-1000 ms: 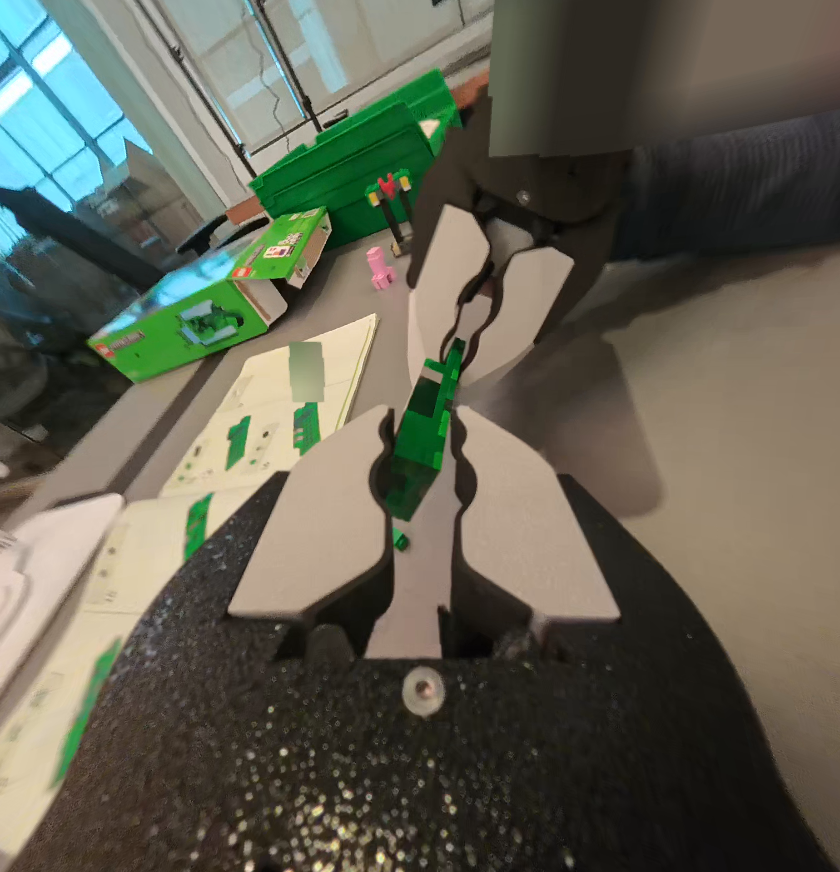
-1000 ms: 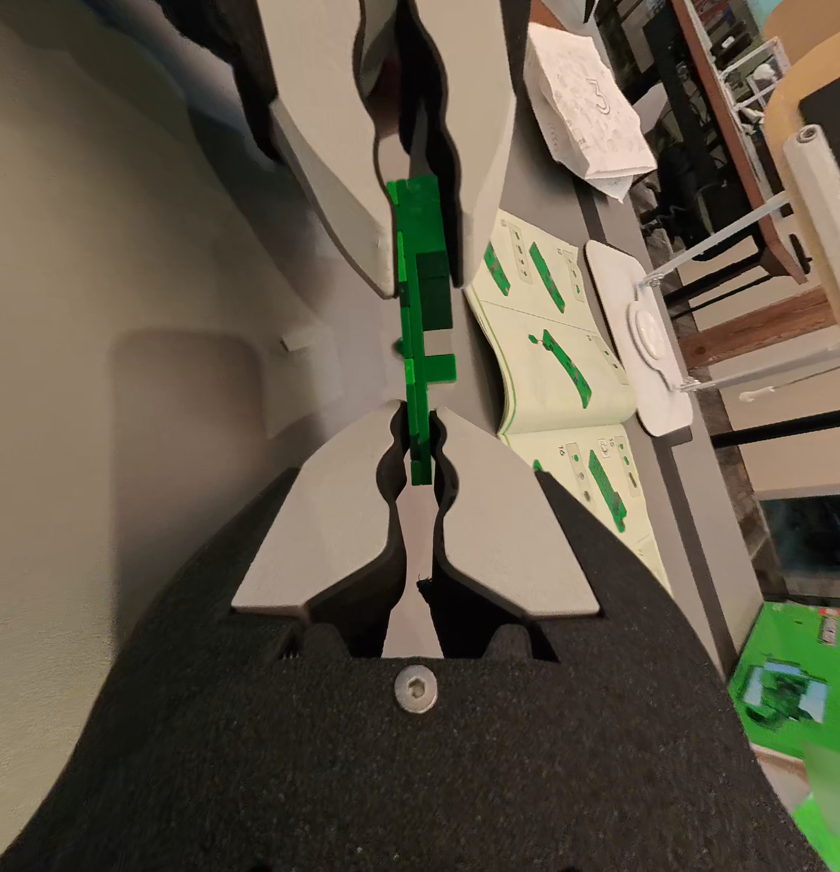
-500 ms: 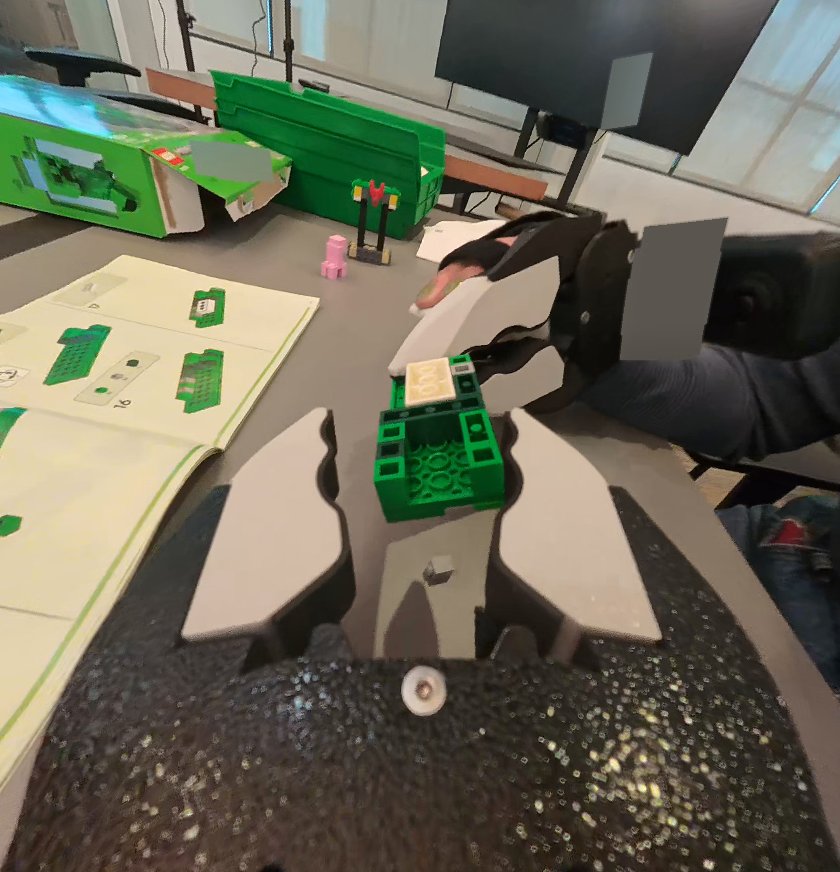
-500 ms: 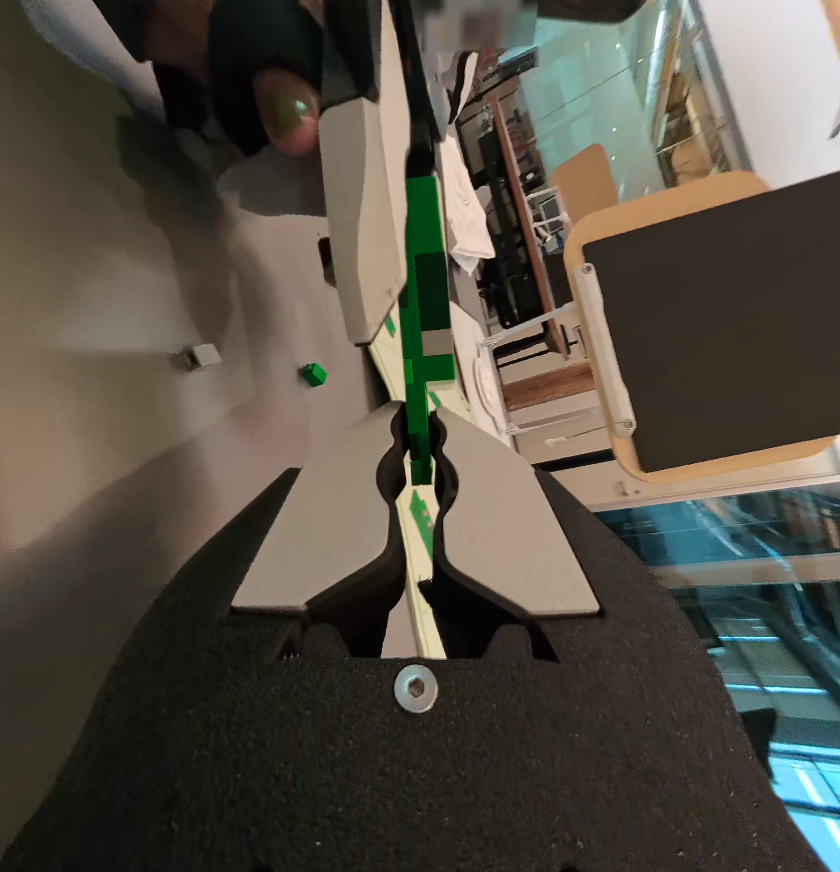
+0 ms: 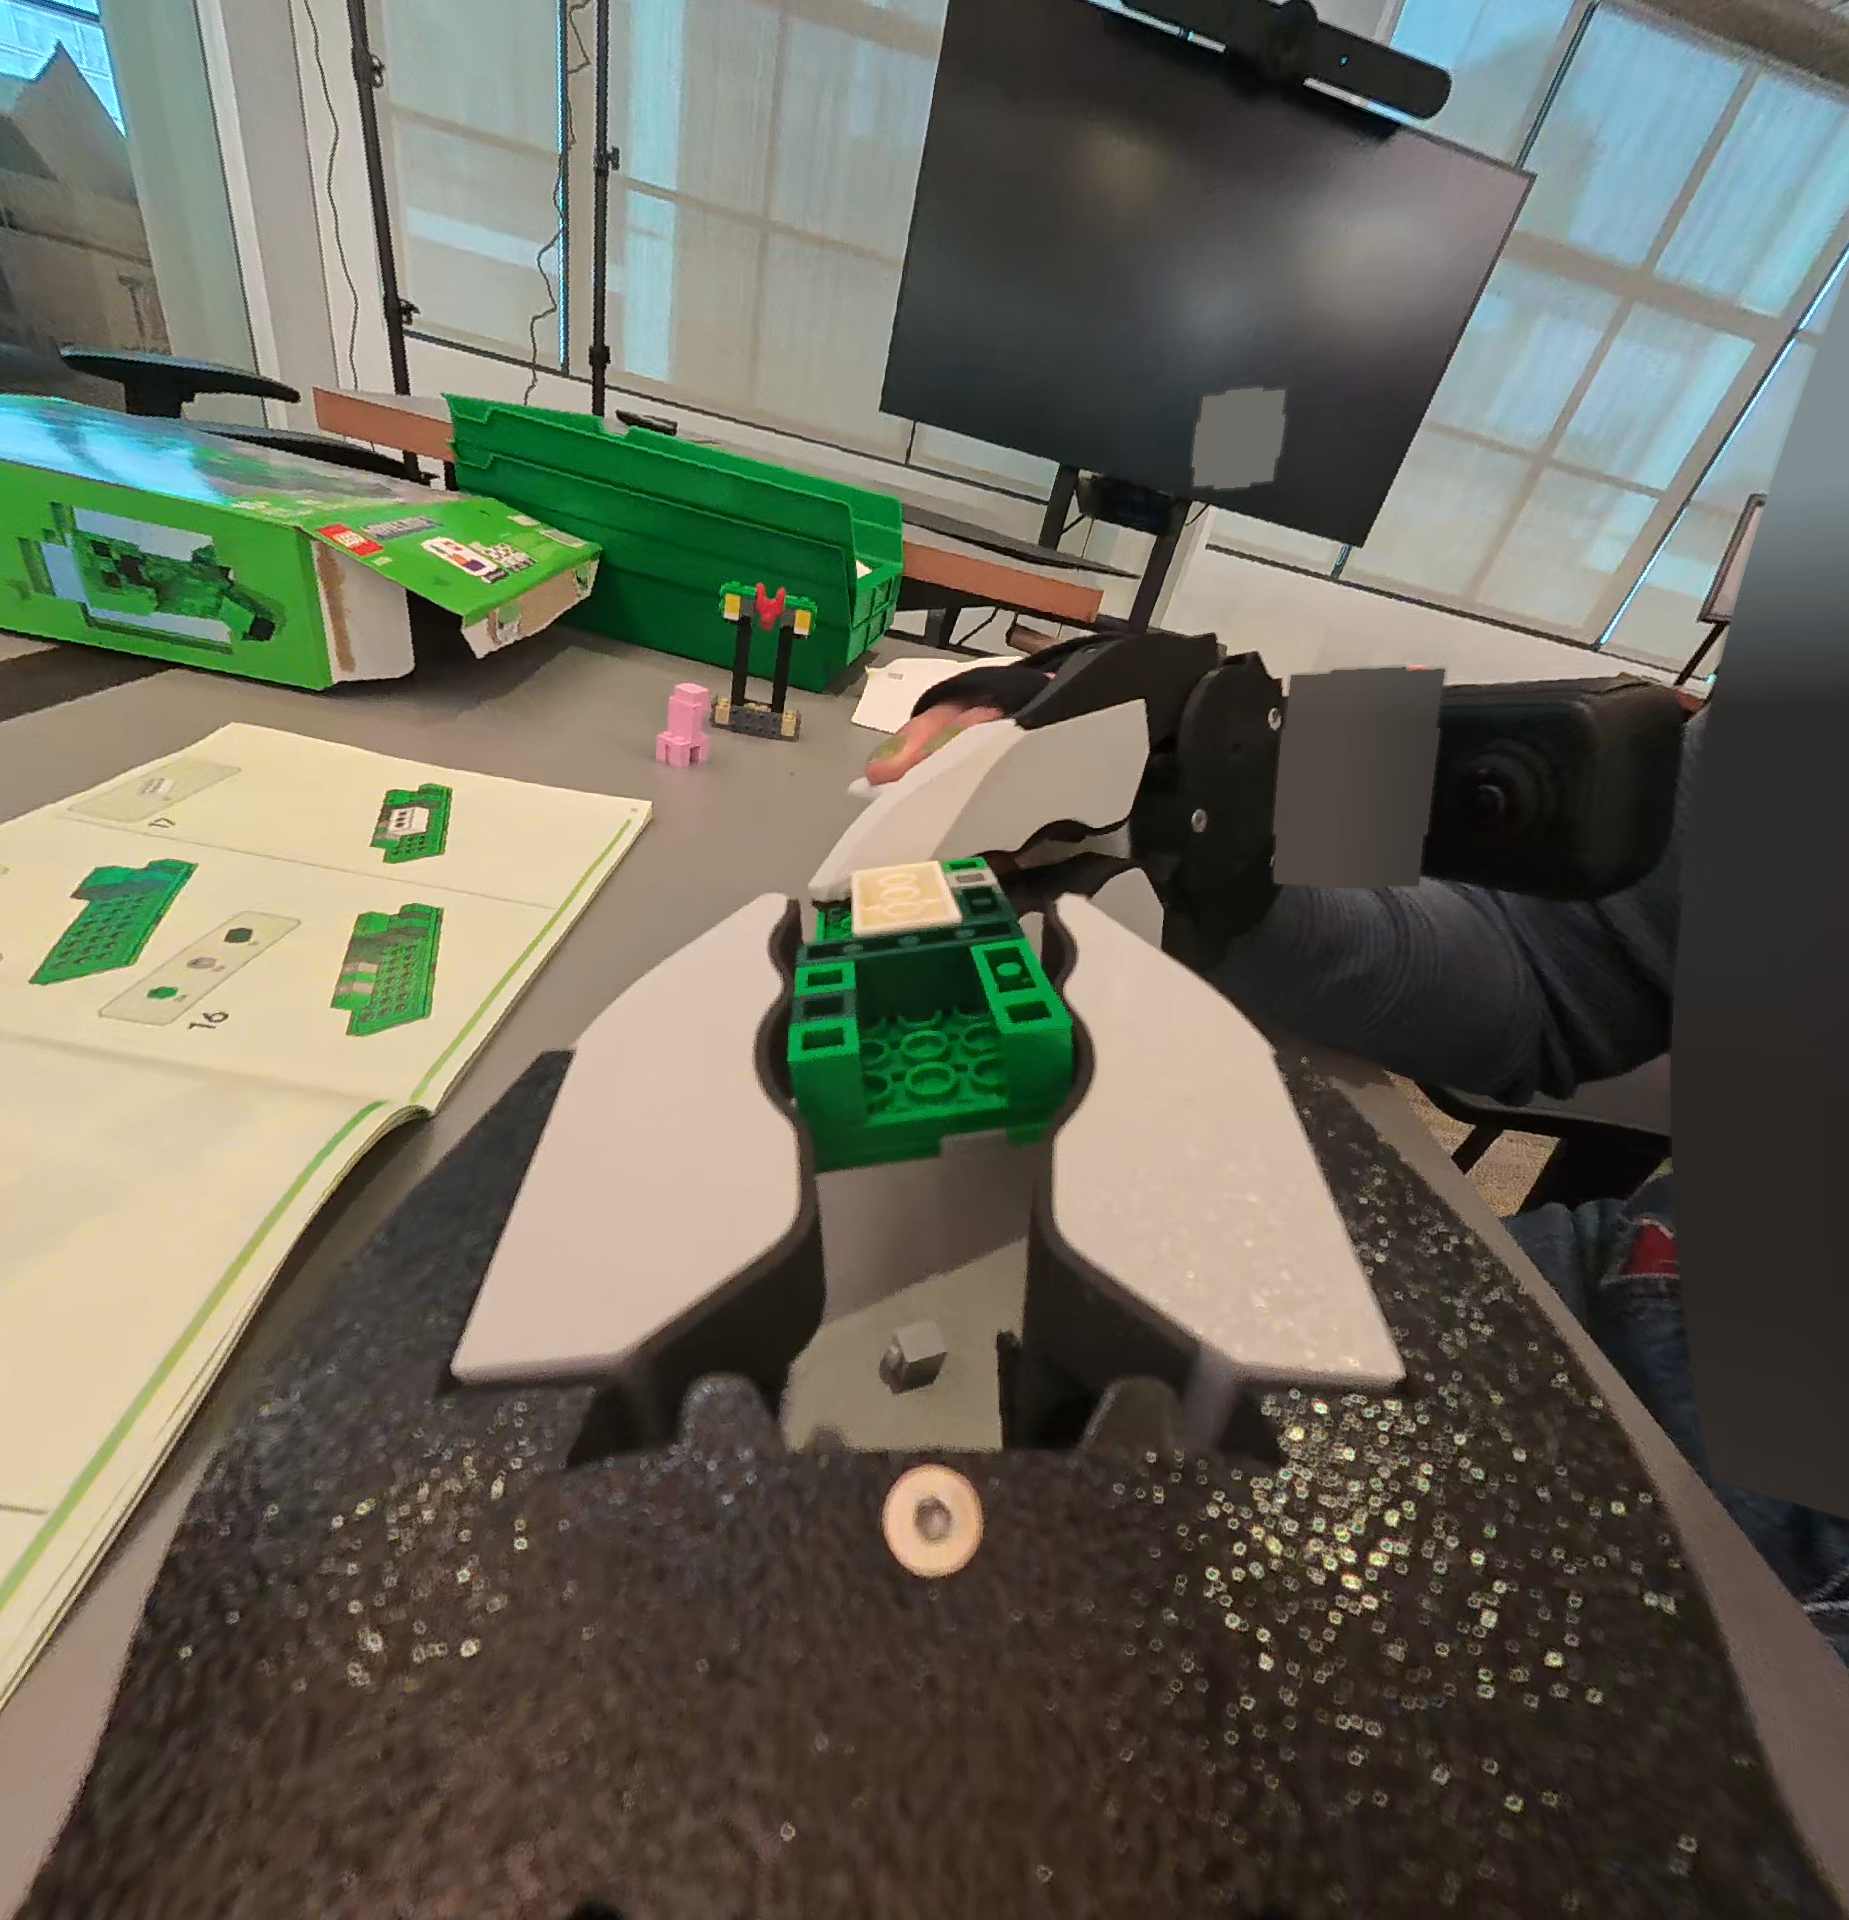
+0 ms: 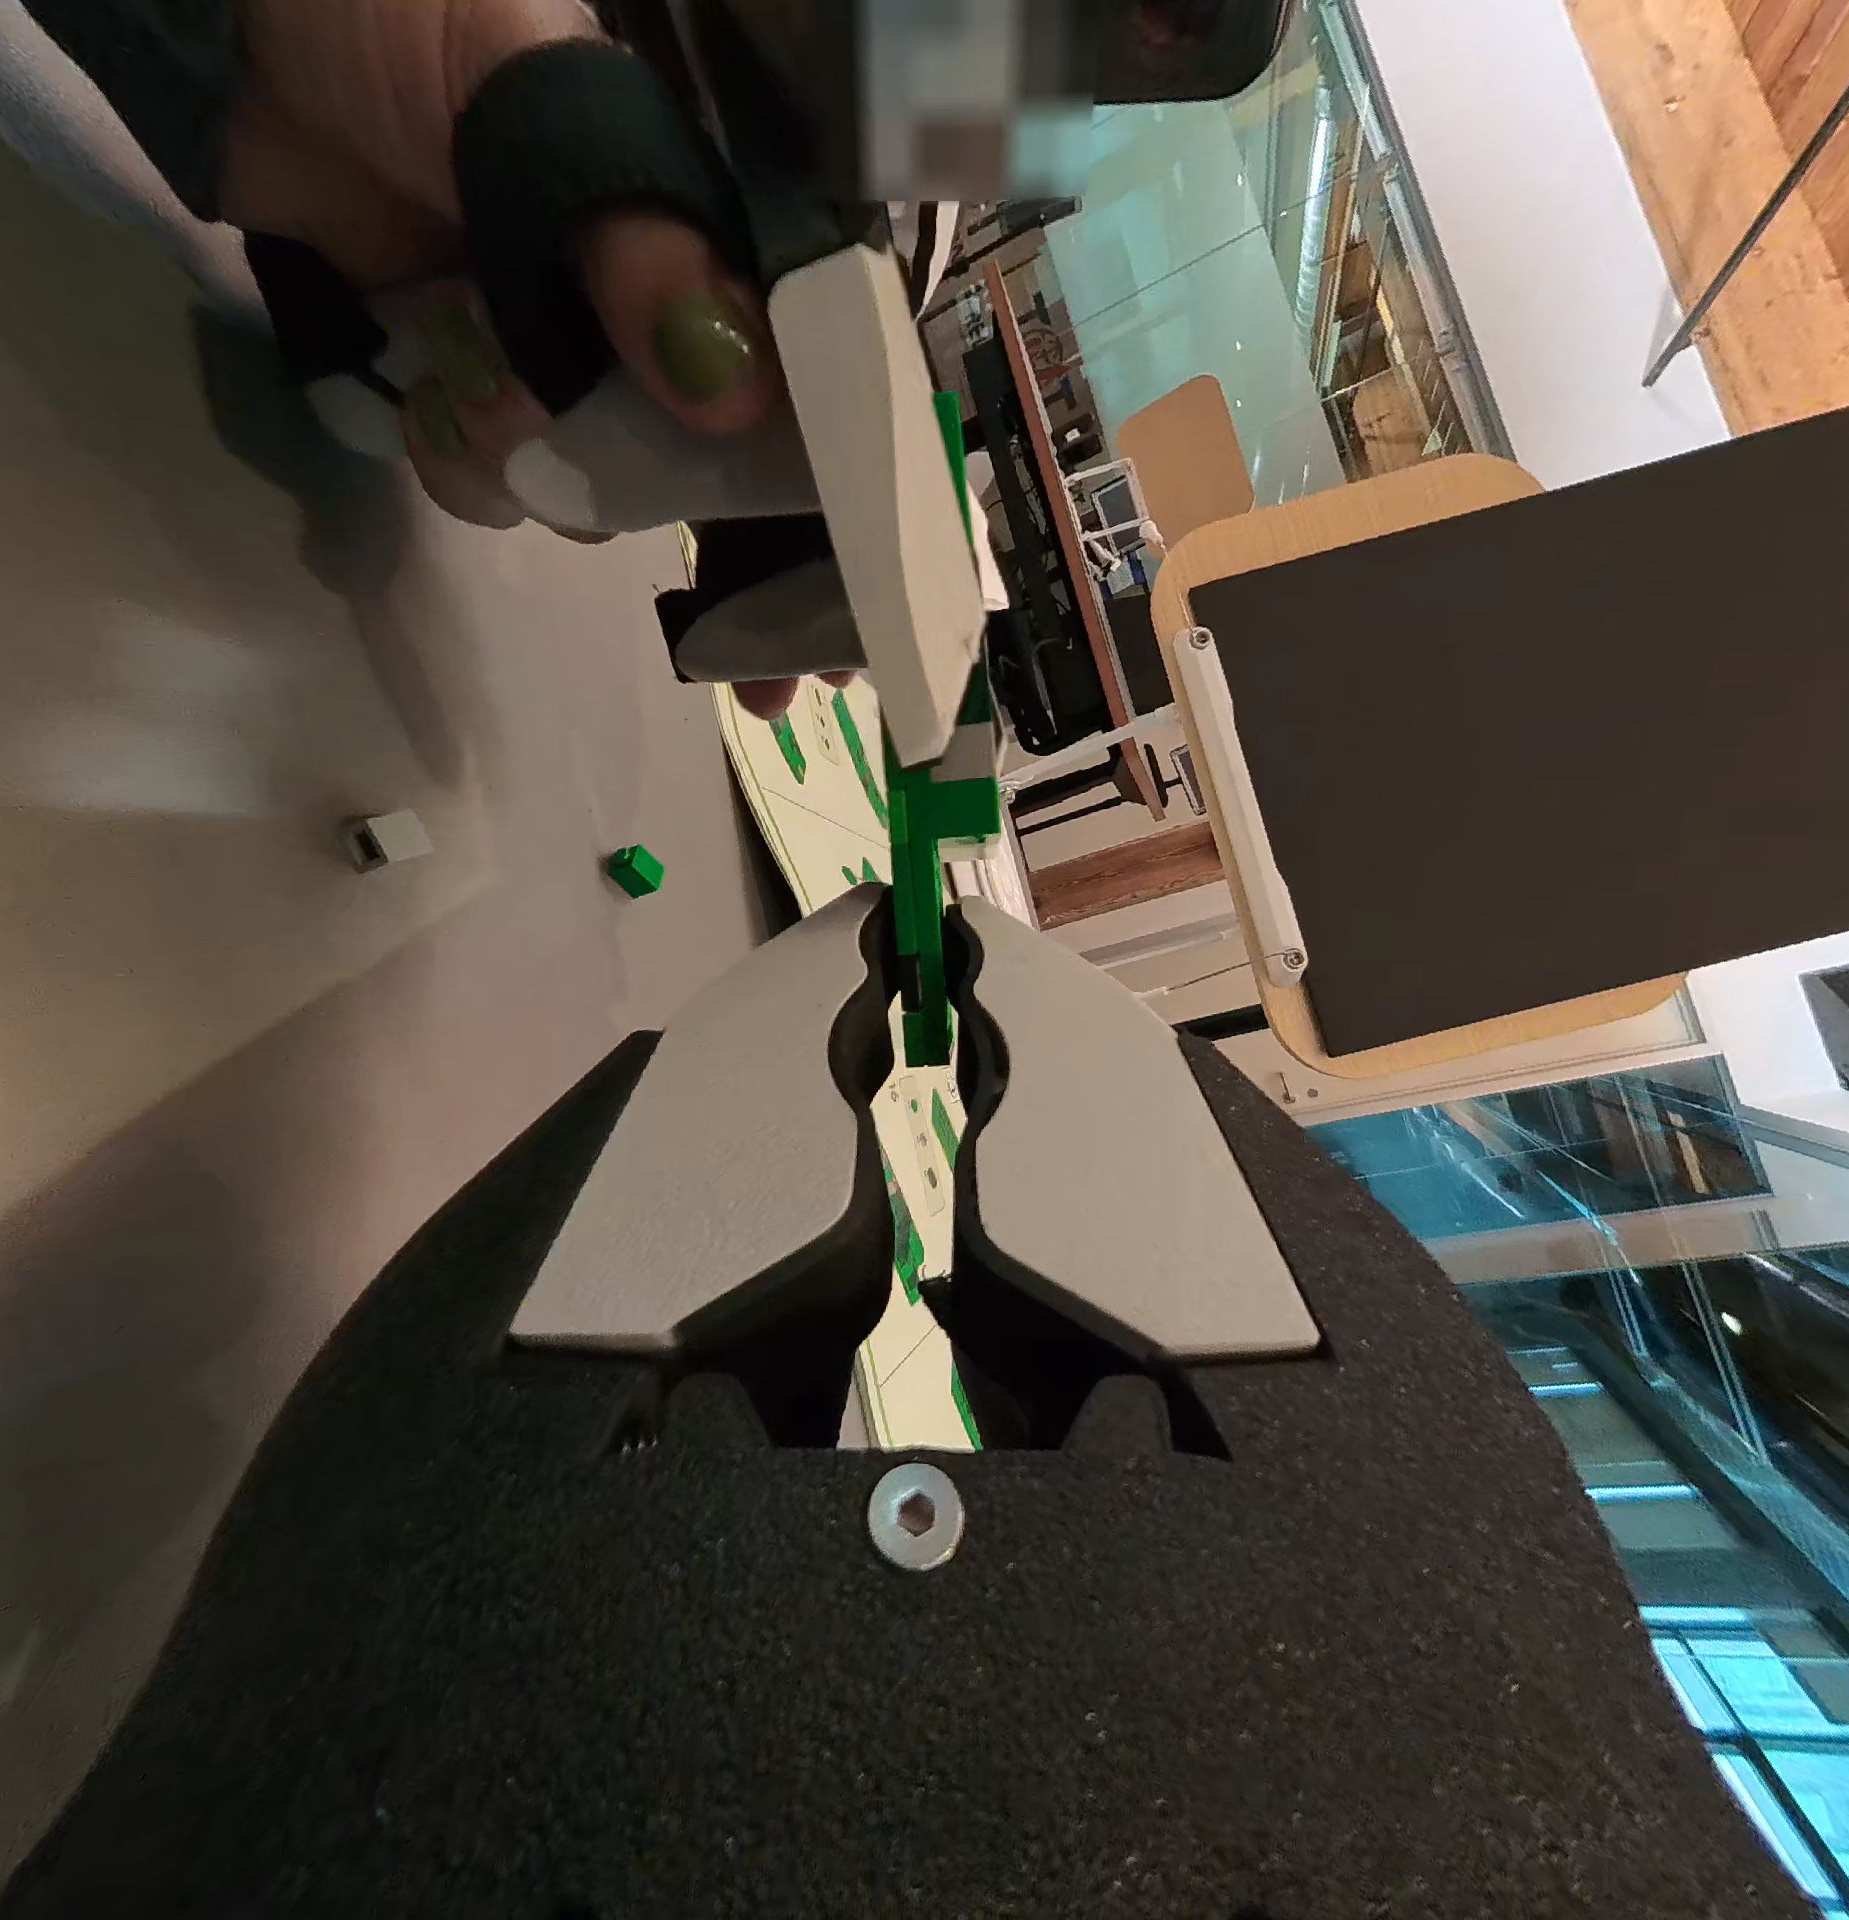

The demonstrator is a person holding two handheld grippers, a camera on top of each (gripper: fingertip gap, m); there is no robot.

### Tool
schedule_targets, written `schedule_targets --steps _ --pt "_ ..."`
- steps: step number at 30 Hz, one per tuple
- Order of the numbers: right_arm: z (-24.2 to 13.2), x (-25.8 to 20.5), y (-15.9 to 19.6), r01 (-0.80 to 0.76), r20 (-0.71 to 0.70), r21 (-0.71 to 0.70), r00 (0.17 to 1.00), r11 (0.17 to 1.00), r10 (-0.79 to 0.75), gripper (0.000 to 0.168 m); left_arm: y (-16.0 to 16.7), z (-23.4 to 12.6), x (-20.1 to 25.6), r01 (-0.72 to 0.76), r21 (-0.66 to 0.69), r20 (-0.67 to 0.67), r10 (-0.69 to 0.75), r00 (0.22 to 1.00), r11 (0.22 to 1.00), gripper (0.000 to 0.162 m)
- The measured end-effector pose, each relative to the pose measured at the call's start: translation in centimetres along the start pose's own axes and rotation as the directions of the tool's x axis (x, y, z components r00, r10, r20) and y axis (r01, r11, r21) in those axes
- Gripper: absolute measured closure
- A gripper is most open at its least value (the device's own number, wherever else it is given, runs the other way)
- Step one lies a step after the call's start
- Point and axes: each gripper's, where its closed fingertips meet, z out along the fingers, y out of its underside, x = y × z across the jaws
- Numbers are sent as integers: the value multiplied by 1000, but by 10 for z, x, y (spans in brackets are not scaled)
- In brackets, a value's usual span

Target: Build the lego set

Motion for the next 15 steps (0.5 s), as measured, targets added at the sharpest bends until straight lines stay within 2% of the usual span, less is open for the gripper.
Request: schedule_targets --steps 6,8,11,15 --pt "1 5 -3 -9 -49 16 999 1000 10 160 -4 -2 -1 28 18 -9 -28 1000 999 120" --pt "-1 10 -7 -25 -89 41 996 999 29 149 -5 -4 -5 46 25 13 -47 999 999 120" --pt "-5 8 -22 -89 -36 126 995 988 94 133 0 -3 -8 27 -22 46 -26 999 999 120" --pt "-6 -3 -32 -166 83 157 984 973 155 134 9 6 -1 -13 -115 48 18 999 993 120"
